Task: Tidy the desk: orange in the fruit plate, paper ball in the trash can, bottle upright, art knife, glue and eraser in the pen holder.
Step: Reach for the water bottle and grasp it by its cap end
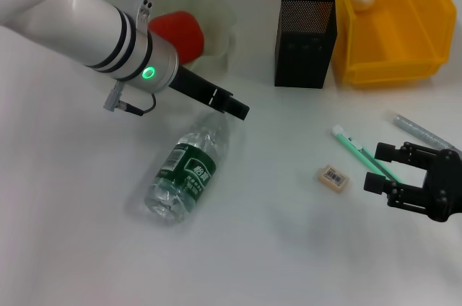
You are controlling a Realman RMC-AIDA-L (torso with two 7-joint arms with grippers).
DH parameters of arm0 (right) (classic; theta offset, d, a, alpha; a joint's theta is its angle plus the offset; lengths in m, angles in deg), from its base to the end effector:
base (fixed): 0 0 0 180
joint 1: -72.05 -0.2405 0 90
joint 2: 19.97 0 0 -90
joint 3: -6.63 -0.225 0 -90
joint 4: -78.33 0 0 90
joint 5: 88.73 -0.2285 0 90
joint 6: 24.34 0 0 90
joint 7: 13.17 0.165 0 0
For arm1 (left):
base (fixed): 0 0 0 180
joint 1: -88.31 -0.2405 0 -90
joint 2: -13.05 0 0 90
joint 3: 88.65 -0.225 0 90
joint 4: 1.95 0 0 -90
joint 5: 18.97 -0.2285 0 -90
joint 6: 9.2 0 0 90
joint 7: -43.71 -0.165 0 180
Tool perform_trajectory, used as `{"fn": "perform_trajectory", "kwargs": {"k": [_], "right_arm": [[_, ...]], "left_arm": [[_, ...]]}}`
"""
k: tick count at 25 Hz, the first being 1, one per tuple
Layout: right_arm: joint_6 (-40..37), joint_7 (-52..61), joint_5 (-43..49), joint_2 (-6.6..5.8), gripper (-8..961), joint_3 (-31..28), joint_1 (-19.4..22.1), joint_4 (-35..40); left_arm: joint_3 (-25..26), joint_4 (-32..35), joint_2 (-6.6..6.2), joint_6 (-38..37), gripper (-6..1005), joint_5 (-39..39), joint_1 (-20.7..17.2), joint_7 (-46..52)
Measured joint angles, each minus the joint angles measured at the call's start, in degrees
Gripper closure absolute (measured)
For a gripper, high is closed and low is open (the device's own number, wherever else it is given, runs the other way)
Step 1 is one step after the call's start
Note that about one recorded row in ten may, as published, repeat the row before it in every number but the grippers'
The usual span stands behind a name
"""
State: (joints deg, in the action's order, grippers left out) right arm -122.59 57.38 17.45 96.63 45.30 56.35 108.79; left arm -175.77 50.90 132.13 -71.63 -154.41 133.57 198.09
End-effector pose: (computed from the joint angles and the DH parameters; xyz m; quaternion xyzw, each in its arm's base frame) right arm 0.3010 0.2537 0.0079 -0.8957 0.2742 0.3198 0.1422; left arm -0.1394 0.4035 -0.0804 -0.9021 -0.3851 0.0629 0.1846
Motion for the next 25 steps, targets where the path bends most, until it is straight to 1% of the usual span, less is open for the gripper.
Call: {"fn": "perform_trajectory", "kwargs": {"k": [3,13,23,25], "right_arm": [[0.1,-0.1,0.0,0.07,262,0.0,-0.4,0.0],[1.2,-0.8,0.0,0.14,267,0.0,-1.1,-1.7],[1.4,-1.6,0.0,0.87,271,0.0,-1.1,-1.9],[1.4,-1.8,-0.1,0.89,272,0.0,-1.1,-2.2]], "left_arm": [[-0.2,-0.8,0.0,0.6,216,0.0,0.0,-0.3],[-3.3,-2.7,0.09,4.2,219,0.5,0.0,0.1],[-7.2,-4.2,0.08,7.3,223,2.3,-0.2,-0.1],[-8.7,-4.2,0.09,8.1,301,2.8,-0.3,-0.4]]}}
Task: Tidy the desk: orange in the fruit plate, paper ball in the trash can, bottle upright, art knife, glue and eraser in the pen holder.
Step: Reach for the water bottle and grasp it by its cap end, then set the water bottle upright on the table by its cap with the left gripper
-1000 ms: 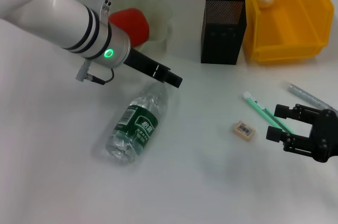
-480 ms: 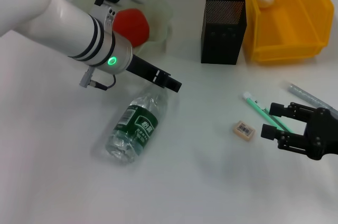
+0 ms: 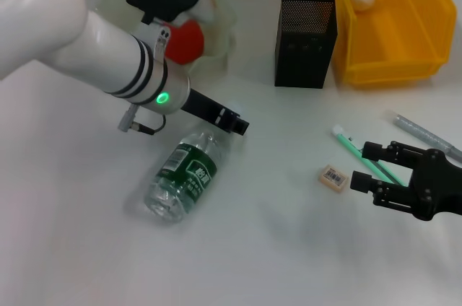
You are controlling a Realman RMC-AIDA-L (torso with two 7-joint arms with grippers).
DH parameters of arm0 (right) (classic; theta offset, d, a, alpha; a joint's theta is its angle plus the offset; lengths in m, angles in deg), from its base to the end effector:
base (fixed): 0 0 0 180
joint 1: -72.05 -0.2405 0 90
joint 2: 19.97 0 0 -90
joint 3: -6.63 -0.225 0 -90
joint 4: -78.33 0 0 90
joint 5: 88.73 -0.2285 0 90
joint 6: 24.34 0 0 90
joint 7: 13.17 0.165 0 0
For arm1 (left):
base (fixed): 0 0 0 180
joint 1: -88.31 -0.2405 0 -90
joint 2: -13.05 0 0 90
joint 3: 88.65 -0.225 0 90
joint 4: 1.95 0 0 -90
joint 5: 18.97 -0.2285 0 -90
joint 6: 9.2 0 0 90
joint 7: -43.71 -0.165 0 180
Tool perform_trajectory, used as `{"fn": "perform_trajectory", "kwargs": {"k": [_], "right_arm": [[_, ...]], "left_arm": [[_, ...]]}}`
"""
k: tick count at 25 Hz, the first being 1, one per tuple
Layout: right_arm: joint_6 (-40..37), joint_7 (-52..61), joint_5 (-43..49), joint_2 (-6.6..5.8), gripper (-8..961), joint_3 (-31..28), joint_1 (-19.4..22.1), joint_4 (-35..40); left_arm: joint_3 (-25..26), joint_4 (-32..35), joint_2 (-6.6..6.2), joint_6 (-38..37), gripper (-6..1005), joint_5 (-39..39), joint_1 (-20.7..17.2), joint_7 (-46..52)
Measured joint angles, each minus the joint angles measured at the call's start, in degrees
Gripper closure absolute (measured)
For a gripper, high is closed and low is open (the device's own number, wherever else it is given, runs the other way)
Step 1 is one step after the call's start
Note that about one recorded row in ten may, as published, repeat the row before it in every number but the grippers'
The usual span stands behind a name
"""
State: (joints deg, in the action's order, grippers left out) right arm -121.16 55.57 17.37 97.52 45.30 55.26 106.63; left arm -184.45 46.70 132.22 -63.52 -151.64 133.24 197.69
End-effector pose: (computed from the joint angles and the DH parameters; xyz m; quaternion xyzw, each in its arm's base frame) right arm 0.2963 0.2563 -0.0046 -0.8944 0.2718 0.3257 0.1417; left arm -0.1516 0.3953 -0.1088 -0.9091 -0.3617 0.0756 0.1923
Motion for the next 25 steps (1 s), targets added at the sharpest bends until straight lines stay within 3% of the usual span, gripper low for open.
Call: {"fn": "perform_trajectory", "kwargs": {"k": [4,12,16,21,25], "right_arm": [[0.0,-0.2,-0.3,0.02,274,0.0,0.1,-0.1],[0.0,-0.4,-0.4,0.04,278,0.0,0.1,-0.1],[-0.3,-0.4,-0.4,0.04,280,-0.5,0.2,-0.1],[-0.6,-0.4,-0.4,0.02,282,-0.6,0.3,-0.1],[-0.9,-0.2,-0.4,0.05,284,-0.8,0.1,-0.1]], "left_arm": [[-2.2,0.3,0.0,1.1,457,0.3,-0.5,-0.2],[-3.0,5.6,-0.01,1.0,555,3.6,-3.5,-2.6],[-3.1,12.6,-0.22,0.5,555,7.3,-8.4,-7.8],[-0.3,18.9,-0.48,-0.8,556,20.5,-16.1,-21.3],[4.2,18.6,-0.54,-4.4,556,32.3,-20.1,-33.7]]}}
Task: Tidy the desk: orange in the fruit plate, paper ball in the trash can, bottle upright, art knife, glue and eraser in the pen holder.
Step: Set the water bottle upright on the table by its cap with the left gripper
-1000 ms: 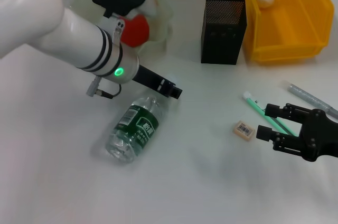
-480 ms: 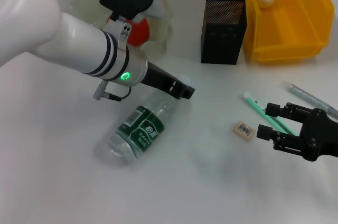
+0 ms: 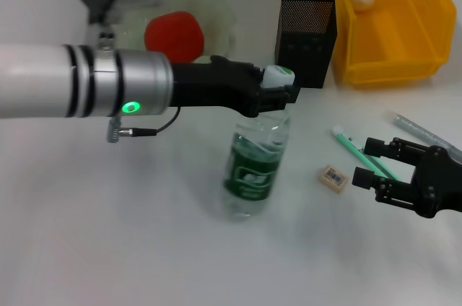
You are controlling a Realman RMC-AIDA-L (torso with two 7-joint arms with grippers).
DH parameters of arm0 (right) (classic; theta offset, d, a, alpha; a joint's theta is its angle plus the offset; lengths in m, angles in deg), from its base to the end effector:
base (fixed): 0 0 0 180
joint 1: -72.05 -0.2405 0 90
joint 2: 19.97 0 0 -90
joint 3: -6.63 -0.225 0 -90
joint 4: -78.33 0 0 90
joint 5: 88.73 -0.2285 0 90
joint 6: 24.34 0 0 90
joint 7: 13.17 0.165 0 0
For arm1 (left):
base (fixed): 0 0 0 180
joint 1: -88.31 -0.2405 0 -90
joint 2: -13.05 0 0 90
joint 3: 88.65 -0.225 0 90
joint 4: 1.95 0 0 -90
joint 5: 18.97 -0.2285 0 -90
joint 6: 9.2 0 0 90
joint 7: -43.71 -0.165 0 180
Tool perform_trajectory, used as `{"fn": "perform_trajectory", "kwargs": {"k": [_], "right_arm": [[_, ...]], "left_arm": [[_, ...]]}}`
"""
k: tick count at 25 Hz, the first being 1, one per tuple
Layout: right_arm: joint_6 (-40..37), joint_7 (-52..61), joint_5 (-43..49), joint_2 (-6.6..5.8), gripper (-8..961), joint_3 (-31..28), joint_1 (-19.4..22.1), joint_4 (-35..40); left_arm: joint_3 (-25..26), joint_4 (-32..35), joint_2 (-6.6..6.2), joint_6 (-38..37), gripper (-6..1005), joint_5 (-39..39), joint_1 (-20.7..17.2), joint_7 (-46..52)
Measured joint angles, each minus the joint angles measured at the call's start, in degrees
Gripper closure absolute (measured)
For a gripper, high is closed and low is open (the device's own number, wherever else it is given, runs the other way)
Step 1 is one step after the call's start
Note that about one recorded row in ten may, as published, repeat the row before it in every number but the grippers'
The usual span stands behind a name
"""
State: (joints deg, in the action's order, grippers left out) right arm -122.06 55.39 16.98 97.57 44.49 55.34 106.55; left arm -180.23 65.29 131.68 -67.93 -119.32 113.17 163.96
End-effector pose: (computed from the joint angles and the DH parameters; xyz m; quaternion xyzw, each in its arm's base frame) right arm 0.2949 0.2558 -0.0019 -0.8910 0.2696 0.3357 0.1442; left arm -0.1149 0.3574 -0.0652 -0.9424 -0.2606 -0.1730 0.1187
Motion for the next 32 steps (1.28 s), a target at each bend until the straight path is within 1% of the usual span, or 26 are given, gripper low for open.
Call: {"fn": "perform_trajectory", "kwargs": {"k": [2,3,5,6,8,10,11,12,15,16,17,22,26,29,32], "right_arm": [[-0.6,0.1,0.0,0.01,285,-0.5,-0.1,0.0],[-1.1,0.1,-0.1,0.02,286,-1.1,-0.1,0.0],[-2.0,0.1,-0.1,0.02,287,-2.1,-0.2,0.0],[-2.3,0.1,-0.1,0.02,287,-2.5,-0.2,0.0],[-2.6,0.2,-0.1,0.04,288,-3.3,-0.4,0.0],[-2.7,0.2,-0.1,0.06,289,-3.6,-0.5,0.0],[-2.7,0.2,-0.1,0.09,290,-3.6,-0.6,0.0],[-2.7,0.2,-0.1,0.16,290,-3.6,-0.6,0.0],[-2.4,0.2,-0.1,0.52,291,-3.6,-0.8,-0.1],[-2.3,0.2,-0.2,0.56,292,-3.6,-0.8,-0.1],[-2.2,0.2,-0.2,0.61,292,-3.7,-0.9,-0.1],[-2.1,0.2,-0.2,1.13,295,-5.1,-1.2,-0.1],[-2.5,-0.1,-0.2,1.45,297,-7.8,-1.2,-0.8],[-2.7,-0.1,-0.2,1.46,298,-8.0,-1.6,-1.5],[-2.7,-0.1,0.1,1.47,299,-7.7,-2.2,-1.5]], "left_arm": [[2.5,-2.3,-0.06,-3.3,556,6.5,-1.0,-6.8],[2.5,-2.3,-0.06,-3.3,556,6.5,-1.0,-6.8],[5.4,-6.9,-0.05,-6.8,556,13.4,-1.5,-14.1],[5.4,-6.9,-0.05,-6.8,555,13.4,-1.5,-14.1],[8.0,-12.9,-0.05,-9.7,555,20.4,-1.2,-22.2],[8.8,-17.1,-0.01,-11.8,555,25.4,-1.0,-28.8],[8.8,-17.1,-0.01,-11.8,555,25.4,-1.0,-28.8],[9.1,-21.7,0.01,-14.5,555,31.7,-0.8,-37.1],[9.3,-26.4,0.01,-17.1,555,37.4,-0.6,-44.9],[9.3,-26.4,0.01,-17.1,556,37.4,-0.6,-44.9],[9.4,-29.8,0.02,-18.8,556,41.6,-0.5,-50.5],[10.7,-34.7,0.02,-21.6,556,48.0,-0.9,-58.6],[12.8,-38.9,0.03,-23.1,555,50.4,-1.1,-64.9],[13.5,-41.7,0.32,-23.5,555,51.3,-1.0,-71.8],[13.5,-45.6,0.47,-23.5,556,53.9,-0.8,-80.0]]}}
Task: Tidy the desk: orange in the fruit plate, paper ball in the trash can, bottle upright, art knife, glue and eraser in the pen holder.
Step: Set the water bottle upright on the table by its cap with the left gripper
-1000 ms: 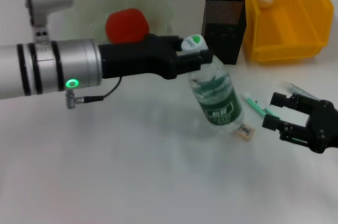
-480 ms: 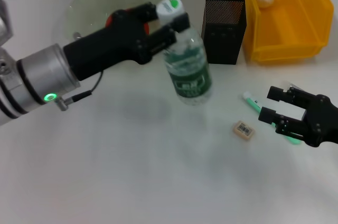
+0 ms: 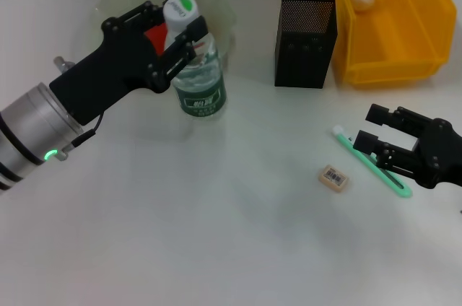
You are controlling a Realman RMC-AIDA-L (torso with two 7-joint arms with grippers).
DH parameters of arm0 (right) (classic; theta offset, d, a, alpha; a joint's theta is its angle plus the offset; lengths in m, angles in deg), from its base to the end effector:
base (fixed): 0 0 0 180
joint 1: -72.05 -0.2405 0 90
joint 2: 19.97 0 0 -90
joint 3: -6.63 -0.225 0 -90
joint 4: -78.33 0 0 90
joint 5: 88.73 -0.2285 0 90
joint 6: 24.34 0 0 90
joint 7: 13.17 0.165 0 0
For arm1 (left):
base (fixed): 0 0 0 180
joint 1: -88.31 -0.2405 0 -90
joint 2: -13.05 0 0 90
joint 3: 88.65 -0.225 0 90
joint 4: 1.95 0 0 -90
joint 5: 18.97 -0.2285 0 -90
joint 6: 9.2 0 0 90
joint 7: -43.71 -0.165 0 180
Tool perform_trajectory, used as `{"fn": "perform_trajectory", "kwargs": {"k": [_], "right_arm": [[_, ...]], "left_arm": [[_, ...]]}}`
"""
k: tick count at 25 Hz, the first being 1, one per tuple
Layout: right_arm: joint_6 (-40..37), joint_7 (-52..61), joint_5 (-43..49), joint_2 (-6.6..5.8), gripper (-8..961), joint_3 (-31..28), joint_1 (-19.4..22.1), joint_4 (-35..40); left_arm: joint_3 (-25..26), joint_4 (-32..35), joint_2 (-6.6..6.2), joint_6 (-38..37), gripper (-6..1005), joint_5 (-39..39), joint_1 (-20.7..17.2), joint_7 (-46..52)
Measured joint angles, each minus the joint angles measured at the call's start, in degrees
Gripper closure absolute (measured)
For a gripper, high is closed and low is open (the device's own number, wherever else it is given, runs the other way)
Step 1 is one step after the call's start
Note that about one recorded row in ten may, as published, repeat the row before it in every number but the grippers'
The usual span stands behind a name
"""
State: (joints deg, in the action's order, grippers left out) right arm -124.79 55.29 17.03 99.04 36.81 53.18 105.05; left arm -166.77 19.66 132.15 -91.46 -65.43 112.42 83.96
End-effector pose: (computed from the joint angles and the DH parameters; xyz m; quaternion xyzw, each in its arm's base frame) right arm 0.2814 0.2654 0.0048 -0.8650 0.2659 0.3928 0.1636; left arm -0.2101 0.3320 -0.0280 -0.8405 -0.0921 -0.4401 0.3024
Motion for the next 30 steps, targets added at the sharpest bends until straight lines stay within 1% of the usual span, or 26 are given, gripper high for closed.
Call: {"fn": "perform_trajectory", "kwargs": {"k": [5,9,19,30], "right_arm": [[0.7,-0.1,0.2,0.0,302,0.1,-1.0,-1.0],[1.2,-0.1,0.3,0.0,304,0.1,-1.6,-1.5],[3.1,-0.4,0.2,0.07,309,0.3,-3.7,-3.8],[3.2,-1.0,0.3,0.09,314,0.3,-4.1,-4.4]], "left_arm": [[0.1,-3.8,0.02,0.4,556,0.9,0.9,-6.6],[-0.1,-5.6,0.06,0.7,557,2.8,1.1,-9.2],[0.3,-7.2,0.07,3.9,560,4.5,1.3,-9.5],[-0.1,-7.5,0.07,4.6,560,4.5,0.9,-9.5]]}}
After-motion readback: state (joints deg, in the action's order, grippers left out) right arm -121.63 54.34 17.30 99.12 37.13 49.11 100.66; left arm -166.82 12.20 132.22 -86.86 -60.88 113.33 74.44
